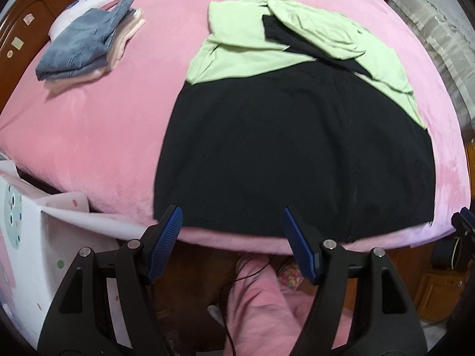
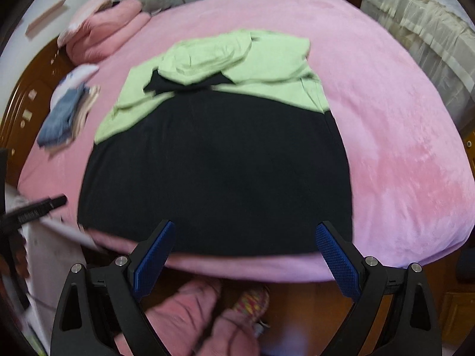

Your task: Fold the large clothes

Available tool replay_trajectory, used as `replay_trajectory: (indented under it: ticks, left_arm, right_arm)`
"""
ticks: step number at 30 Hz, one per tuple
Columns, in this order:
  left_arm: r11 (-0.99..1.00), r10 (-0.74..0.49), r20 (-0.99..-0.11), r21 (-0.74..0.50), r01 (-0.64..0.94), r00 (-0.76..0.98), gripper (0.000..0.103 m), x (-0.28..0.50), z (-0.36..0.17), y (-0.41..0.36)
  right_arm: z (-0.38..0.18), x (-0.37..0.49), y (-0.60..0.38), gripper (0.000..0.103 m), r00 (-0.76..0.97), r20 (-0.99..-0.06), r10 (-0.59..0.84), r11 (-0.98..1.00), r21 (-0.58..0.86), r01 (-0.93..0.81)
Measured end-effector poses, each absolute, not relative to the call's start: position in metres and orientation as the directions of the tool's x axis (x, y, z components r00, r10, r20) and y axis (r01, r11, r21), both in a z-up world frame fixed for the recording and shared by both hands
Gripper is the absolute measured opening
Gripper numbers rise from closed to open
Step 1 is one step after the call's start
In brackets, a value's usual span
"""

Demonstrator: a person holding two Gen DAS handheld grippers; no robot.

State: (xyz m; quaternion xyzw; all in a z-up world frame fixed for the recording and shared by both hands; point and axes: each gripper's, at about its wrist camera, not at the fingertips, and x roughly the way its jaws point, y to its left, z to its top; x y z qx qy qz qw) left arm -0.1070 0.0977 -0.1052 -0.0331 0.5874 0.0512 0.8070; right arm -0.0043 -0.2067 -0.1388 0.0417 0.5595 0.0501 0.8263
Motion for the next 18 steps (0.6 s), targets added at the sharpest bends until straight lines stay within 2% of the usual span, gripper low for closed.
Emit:
replay_trajectory:
  ticks: [8,10,14,18]
  left_arm:
    - [0.992,0.056,-0.970,0.028,-0.119,0.237,0.067,-0.123,-0.132,0.143]
    - [0.991,0.095,-0.972,0.074,-0.107,0.215,0.067,-0.123,-0.141,0.149]
    - [0.987,0.160,-0.970,0.152,-0.056,0.183,0.067,-0.117,-0.158,0.155]
    - [0.985,0.175,-0.973,0.173,-0.030,0.149,0.067,-0.109,-0.178,0.161]
  right_arm:
    - [-0.164,-0.027,-0.289,0.093,0.285,-0.942,0.175,0.977,0.202,0.069]
    - [-0.175,-0.027,-0.303,0.087,0.260,-0.946,0.195,0.974,0.218,0.064]
    - [-0.193,-0.026,-0.318,0.086,0.225,-0.962,0.158,0.986,0.165,0.012]
    - [-0.214,-0.019,-0.327,0.086,0.180,-0.982,0.064,0.998,0.062,-0.020]
